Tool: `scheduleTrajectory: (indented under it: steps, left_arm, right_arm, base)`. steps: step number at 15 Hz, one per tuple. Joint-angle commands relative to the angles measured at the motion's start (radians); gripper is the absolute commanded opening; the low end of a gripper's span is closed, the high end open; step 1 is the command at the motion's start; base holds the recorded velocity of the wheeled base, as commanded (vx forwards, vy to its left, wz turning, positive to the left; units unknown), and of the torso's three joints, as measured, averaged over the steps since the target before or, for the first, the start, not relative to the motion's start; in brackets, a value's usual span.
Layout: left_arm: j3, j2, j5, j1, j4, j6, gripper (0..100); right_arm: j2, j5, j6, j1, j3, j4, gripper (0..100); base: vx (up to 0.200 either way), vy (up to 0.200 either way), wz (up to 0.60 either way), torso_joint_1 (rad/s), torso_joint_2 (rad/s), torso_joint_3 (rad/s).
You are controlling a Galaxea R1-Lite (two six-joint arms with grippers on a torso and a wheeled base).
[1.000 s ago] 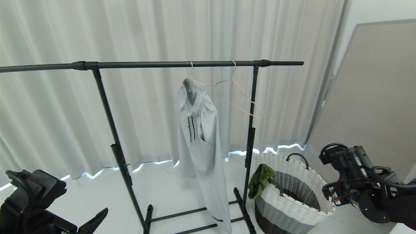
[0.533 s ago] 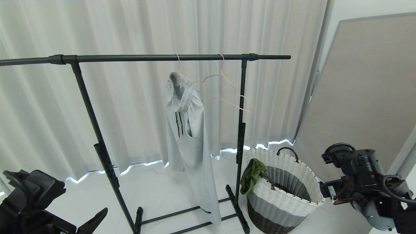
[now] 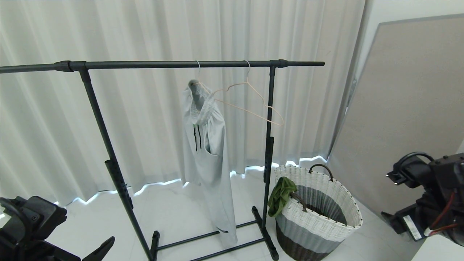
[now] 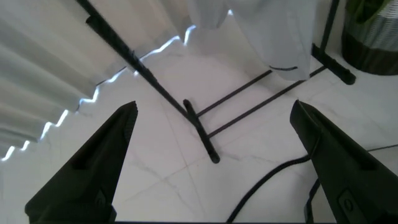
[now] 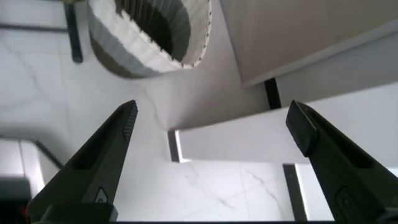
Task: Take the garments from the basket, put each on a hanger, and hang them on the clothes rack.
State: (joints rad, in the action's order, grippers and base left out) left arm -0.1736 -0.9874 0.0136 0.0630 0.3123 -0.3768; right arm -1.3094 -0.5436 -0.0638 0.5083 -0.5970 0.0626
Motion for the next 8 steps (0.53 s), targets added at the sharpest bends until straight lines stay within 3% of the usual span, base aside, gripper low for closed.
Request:
scheduleTrajectory:
  steps: [1, 3, 5, 7, 8]
  left_arm:
    - [0.020, 0.039, 0.017, -0.037, 0.001, -0.004, 100]
    - [0.031, 0.061, 0.065, -0.063, 0.001, -0.002, 100]
    - [0.039, 0.093, 0.112, -0.068, 0.001, 0.001, 100]
    - [0.056, 0.127, 0.135, -0.068, 0.001, -0.002, 100]
    - [0.065, 0.136, 0.140, -0.068, 0.001, -0.004, 100]
  right_arm:
    - [0.186, 0.024, 0.050, -0.001, 0.075, 0.091, 100]
    - [0.236, 0.016, 0.139, -0.028, 0.201, 0.095, 100]
    - [0.312, -0.027, 0.153, -0.183, 0.301, 0.137, 100]
    - [0.414, -0.030, 0.156, -0.340, 0.319, 0.232, 100]
    - [0.441, -0.030, 0.154, -0.373, 0.326, 0.260, 100]
  base:
    - [0.000, 0.000, 0.00, 0.000, 0.00, 0.000]
    - [0.000, 0.000, 0.00, 0.000, 0.00, 0.000]
    - [0.000, 0.000, 0.00, 0.000, 0.00, 0.000]
    - [0.000, 0.000, 0.00, 0.000, 0.00, 0.000]
    - [0.000, 0.000, 0.00, 0.000, 0.00, 0.000]
